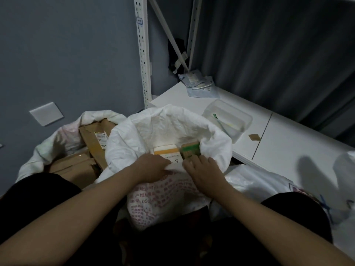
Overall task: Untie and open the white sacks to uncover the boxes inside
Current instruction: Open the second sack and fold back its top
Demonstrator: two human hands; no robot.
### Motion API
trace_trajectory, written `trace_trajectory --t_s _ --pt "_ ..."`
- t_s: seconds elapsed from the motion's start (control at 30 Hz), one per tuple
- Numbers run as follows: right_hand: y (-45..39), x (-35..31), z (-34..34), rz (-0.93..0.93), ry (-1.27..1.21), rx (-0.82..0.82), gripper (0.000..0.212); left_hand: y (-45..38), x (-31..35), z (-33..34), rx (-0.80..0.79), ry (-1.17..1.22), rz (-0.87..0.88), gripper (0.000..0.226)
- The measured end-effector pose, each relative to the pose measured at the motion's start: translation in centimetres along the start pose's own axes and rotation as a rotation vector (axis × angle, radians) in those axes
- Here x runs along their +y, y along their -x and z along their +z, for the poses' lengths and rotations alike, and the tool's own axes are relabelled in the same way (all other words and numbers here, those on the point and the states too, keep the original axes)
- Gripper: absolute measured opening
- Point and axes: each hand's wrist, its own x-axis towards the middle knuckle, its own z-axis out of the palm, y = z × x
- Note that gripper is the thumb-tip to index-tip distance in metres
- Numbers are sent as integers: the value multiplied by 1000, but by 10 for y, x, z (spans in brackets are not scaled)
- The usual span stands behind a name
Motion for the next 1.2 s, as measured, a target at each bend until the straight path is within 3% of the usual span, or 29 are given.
trace_trajectory --t_s 0.07,0.1,0.2,0.27,0.33,0.43,0.5,0.57,0.7,0.8,0.9,0.97,1.03,1.1,1.2 --pt "4 -12 0 147 -106 -78 47 -4 2 18 305 -297 115 23" --pt "3 -14 1 159 -144 -91 55 -3 3 25 408 -327 151 24" --pt "-5 -11 2 5 -344 -81 30 2 -5 46 637 -225 176 50" --pt "-6 -10 8 36 -425 -88 32 19 -5 50 741 -5 -85 65" --pt "-2 -13 17 166 -454 -68 40 39 -1 46 790 408 -507 78" --pt "5 -22 22 301 -523 -36 46 42 -13 52 609 1303 -998 99" --pt "7 -30 21 333 -543 -23 47 30 -18 54 510 1761 -1057 128" --pt "10 -35 15 346 -492 -42 47 11 -19 58 515 1936 -1040 119" --pt "22 -34 5 230 -348 -99 46 -2 -5 34 534 1835 -934 47" --pt "30 -31 -1 54 -332 -94 37 3 -7 24 601 1842 -857 44" --pt "7 -35 -31 286 -687 -8 37 18 -2 15 628 1951 -739 43" --pt "-15 -45 -43 449 -991 -94 42 31 7 13 551 2070 -631 34" --pt "-27 -59 -41 534 -1113 -151 37 44 11 15 424 2166 -513 37" --pt "-25 -74 -35 506 -990 -84 23 55 8 16 321 2155 -493 34" --pt "-13 -93 -16 245 -479 21 40 47 0 21 285 1958 -731 48"
